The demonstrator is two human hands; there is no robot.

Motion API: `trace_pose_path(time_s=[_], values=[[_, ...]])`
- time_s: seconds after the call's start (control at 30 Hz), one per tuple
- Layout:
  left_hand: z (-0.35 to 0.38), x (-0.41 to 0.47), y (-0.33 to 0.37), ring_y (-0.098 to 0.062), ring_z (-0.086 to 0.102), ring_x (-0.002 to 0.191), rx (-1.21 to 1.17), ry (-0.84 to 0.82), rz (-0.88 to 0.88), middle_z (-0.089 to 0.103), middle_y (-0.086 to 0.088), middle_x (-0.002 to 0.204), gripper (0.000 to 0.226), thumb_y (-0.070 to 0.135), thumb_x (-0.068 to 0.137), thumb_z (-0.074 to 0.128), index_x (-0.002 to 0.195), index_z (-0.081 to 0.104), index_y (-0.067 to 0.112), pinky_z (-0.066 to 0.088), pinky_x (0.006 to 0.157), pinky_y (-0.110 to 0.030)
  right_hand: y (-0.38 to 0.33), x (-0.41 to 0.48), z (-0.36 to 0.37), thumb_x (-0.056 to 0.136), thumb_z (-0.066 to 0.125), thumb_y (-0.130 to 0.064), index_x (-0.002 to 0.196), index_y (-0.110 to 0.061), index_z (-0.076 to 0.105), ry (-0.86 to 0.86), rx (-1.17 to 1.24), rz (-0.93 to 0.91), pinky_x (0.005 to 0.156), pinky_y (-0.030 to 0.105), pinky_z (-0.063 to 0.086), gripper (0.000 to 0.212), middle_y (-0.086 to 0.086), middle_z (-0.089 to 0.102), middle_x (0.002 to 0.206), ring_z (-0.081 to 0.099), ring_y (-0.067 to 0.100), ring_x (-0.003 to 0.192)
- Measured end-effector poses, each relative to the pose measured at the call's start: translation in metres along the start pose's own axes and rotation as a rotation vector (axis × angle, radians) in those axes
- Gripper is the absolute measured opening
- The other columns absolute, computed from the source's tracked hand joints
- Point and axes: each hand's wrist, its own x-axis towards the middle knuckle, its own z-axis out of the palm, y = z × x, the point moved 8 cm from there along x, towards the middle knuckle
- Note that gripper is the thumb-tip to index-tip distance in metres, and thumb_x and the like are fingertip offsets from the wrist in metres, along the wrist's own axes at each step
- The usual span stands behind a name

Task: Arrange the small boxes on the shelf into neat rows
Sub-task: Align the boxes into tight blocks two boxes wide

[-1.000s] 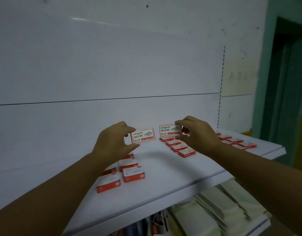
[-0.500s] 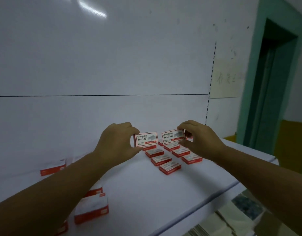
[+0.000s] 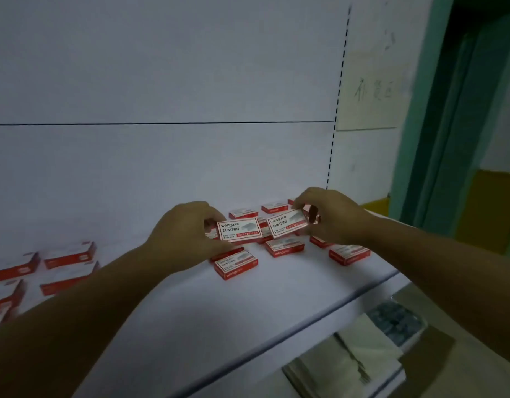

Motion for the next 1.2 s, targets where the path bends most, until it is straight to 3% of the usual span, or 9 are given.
trace_pose_path(time_s=[0.1, 0.2, 0.37, 0.57, 0.7, 0.77, 0.93, 1.1, 1.2], values=[[0.024, -0.017, 0.008, -0.003, 0.055, 0.074, 0.0, -0.13, -0.101, 0.051, 0.022, 0.083, 0.053, 0.049, 0.062, 0.077, 0.109, 0.065, 0.027, 0.04, 0.057, -0.011, 0.009, -0.007, 0.027, 0.074, 0.073, -0.041, 0.113, -0.029, 0.059, -0.231, -0.027, -0.088, 0.063, 0.009, 0.031, 0.043, -0.014, 0.057, 0.105, 0.047, -0.002, 0.076], [0.044, -0.034, 0.013, 0.008, 0.059, 0.068, -0.051, -0.225, -0.173, 0.052, 0.032, 0.074, 0.045, 0.045, 0.062, 0.079, 0.103, 0.068, 0.031, 0.04, 0.05, -0.004, 0.018, -0.017, 0.047, 0.078, 0.069, -0.04, 0.117, -0.029, 0.057, -0.407, -0.004, -0.121, 0.074, 0.016, 0.037, 0.042, -0.012, 0.056, 0.108, 0.048, 0.002, 0.085], [0.064, -0.053, 0.022, 0.024, 0.053, 0.075, -0.159, -0.254, -0.253, 0.057, 0.036, 0.072, 0.035, 0.042, 0.066, 0.077, 0.099, 0.068, 0.037, 0.038, 0.049, 0.002, 0.022, -0.03, 0.061, 0.081, 0.065, -0.041, 0.114, -0.029, 0.059, -0.501, 0.079, -0.175, 0.08, 0.02, 0.039, 0.035, -0.011, 0.06, 0.111, 0.053, 0.005, 0.091], [0.067, -0.055, 0.034, 0.019, 0.055, 0.076, -0.109, -0.271, -0.281, 0.055, 0.039, 0.072, 0.035, 0.043, 0.074, 0.07, 0.108, 0.065, 0.037, 0.045, 0.057, -0.003, 0.022, -0.035, 0.056, 0.082, 0.063, -0.045, 0.12, -0.026, 0.058, -0.501, 0.011, -0.22, 0.083, 0.022, 0.039, 0.043, -0.006, 0.061, 0.116, 0.055, 0.01, 0.098], [0.062, -0.059, 0.028, 0.005, 0.052, 0.074, -0.026, -0.255, -0.332, 0.053, 0.026, 0.092, 0.058, 0.057, 0.07, 0.066, 0.121, 0.056, 0.031, 0.037, 0.065, -0.01, 0.013, -0.023, 0.048, 0.078, 0.056, -0.063, 0.122, -0.028, 0.056, -0.426, 0.022, -0.178, 0.082, 0.026, 0.041, 0.056, -0.007, 0.059, 0.121, 0.055, 0.011, 0.1], [0.048, -0.059, 0.021, 0.002, 0.051, 0.073, -0.013, -0.218, -0.325, 0.058, 0.015, 0.102, 0.055, 0.06, 0.075, 0.059, 0.121, 0.056, 0.03, 0.037, 0.065, -0.013, 0.0, -0.01, 0.042, 0.081, 0.053, -0.061, 0.129, -0.028, 0.05, -0.299, 0.064, -0.137, 0.086, 0.03, 0.046, 0.058, -0.004, 0.055, 0.129, 0.056, 0.012, 0.101], [-0.01, -0.062, -0.025, -0.005, 0.052, 0.083, 0.106, -0.13, -0.334, 0.059, 0.005, 0.114, 0.045, 0.049, 0.086, 0.052, 0.122, 0.057, 0.023, 0.04, 0.076, -0.022, -0.078, 0.02, 0.044, 0.084, 0.054, -0.053, 0.135, -0.029, 0.041, -0.157, 0.136, -0.182, 0.096, 0.035, 0.04, 0.057, -0.004, 0.048, 0.135, 0.05, 0.017, 0.116], [-0.067, -0.086, -0.105, -0.01, 0.056, 0.094, 0.118, -0.033, -0.386, 0.063, 0.003, 0.114, 0.033, 0.035, 0.09, 0.05, 0.117, 0.061, 0.021, 0.043, 0.084, -0.024, -0.185, 0.061, 0.077, 0.086, 0.054, -0.049, 0.123, -0.024, 0.052, -0.137, 0.175, -0.236, 0.087, 0.026, 0.036, 0.045, -0.002, 0.053, 0.123, 0.05, 0.015, 0.109], [-0.1, -0.114, -0.171, -0.006, 0.056, 0.087, 0.068, 0.034, -0.457, 0.062, 0.007, 0.109, 0.033, 0.034, 0.088, 0.053, 0.12, 0.058, 0.027, 0.045, 0.075, -0.02, -0.234, 0.094, 0.114, 0.086, 0.056, -0.045, 0.116, -0.019, 0.058, -0.201, 0.285, -0.142, 0.088, 0.027, 0.041, 0.039, 0.0, 0.058, 0.12, 0.053, 0.016, 0.106]])
